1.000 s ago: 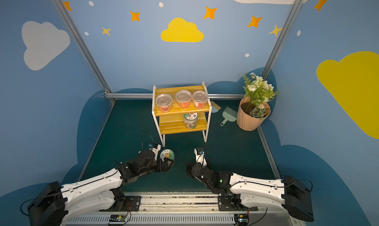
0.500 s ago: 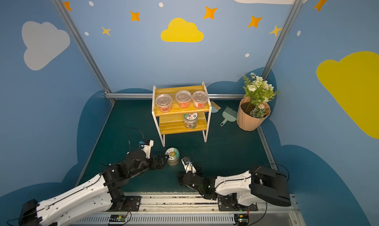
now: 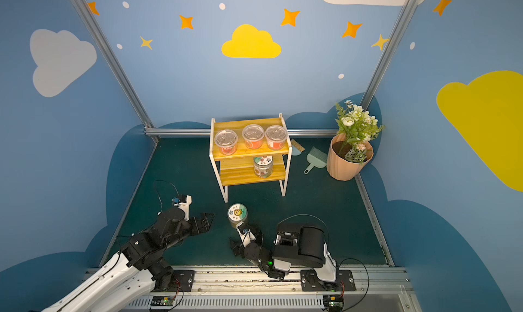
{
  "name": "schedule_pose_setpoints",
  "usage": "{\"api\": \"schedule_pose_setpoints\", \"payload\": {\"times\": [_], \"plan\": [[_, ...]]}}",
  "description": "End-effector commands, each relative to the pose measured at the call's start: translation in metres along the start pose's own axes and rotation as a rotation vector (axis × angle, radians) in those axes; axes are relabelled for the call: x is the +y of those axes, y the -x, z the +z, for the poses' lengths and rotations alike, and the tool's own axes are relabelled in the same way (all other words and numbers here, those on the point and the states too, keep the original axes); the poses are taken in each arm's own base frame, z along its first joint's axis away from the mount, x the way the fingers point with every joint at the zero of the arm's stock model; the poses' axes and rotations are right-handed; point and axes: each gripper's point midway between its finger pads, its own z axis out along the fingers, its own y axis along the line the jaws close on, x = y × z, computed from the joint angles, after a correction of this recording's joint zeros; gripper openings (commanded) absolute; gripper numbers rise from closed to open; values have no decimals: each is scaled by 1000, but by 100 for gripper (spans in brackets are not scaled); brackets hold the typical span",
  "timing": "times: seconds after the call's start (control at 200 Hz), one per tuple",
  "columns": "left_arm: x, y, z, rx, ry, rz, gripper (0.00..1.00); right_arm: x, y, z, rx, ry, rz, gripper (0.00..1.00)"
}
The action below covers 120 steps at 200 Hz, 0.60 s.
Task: Place the seed container on the shelf
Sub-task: Pick up the seed jar at the center of the board.
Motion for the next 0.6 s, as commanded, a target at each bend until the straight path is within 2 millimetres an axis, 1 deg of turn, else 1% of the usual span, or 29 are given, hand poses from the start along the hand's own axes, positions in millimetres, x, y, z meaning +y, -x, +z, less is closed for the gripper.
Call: {"api": "schedule_pose_setpoints", "payload": {"times": [0.0,0.12,0.255,0.43,0.596], "plan": [[5,-2,-1,14,15,26,100,-1,31,8,-122,-32,60,98],[8,-1,-3,3,20,20,100,-11,28,15,-114,-59,72,98],[11,-1,-4,-5,21,9,100,-16,28,24,-111,-64,78,98],[13,-2,-4,-4,25,4,100,-31,26,29,-113,-126,80,98],[13,-4,-3,5,24,3,100,-35,29,40,-118,-127,80,98]]}}
